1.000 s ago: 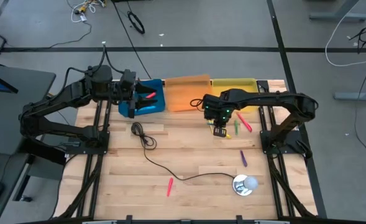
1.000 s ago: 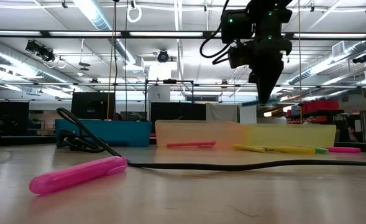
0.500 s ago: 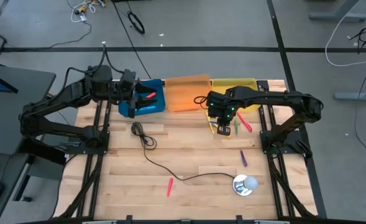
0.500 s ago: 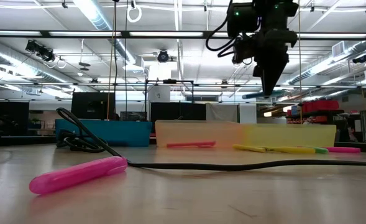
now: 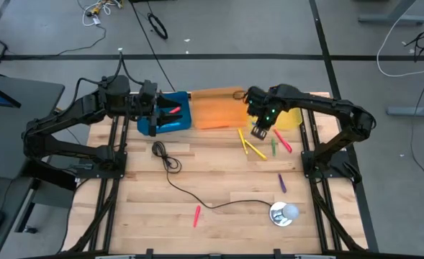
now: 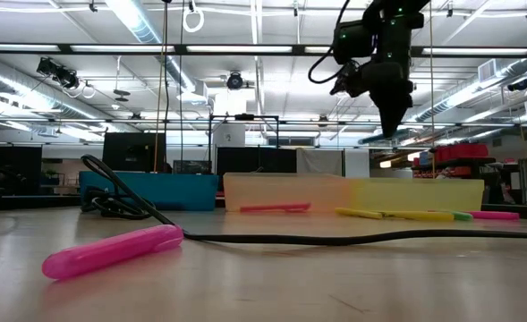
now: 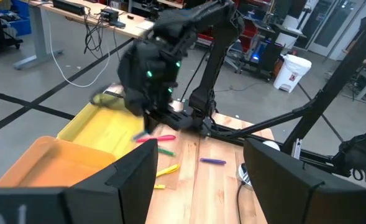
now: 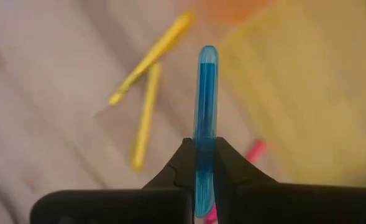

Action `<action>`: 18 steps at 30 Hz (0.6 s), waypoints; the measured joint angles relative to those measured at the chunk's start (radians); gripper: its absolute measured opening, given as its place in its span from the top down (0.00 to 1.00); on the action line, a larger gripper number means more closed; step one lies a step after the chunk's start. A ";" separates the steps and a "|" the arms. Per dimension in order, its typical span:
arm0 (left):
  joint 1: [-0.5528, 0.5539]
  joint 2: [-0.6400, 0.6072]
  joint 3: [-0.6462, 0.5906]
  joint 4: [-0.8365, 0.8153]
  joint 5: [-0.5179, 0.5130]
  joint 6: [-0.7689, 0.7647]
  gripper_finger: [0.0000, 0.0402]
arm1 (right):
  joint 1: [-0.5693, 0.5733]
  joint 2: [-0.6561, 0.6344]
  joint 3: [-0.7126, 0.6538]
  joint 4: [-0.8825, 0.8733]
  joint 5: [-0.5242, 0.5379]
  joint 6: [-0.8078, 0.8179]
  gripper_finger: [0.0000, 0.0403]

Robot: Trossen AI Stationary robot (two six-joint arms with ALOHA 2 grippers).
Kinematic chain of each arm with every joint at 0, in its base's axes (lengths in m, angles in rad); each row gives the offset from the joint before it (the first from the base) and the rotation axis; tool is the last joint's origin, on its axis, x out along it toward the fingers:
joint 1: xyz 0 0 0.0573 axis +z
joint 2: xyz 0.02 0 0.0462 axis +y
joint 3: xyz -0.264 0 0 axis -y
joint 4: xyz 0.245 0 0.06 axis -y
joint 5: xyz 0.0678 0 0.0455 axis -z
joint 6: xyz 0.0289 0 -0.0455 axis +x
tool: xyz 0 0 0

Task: Pick & Place Markers
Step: Put the small blue pen into the yellow bin

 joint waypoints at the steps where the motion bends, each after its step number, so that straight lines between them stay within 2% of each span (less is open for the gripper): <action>1: 0.000 0.000 0.000 0.000 0.000 0.000 0.39 | -0.022 0.000 0.018 -0.011 0.019 0.009 0.96; 18: 0.000 0.000 0.000 0.000 0.000 0.004 0.39 | -0.422 0.000 0.270 -0.149 0.101 0.189 0.96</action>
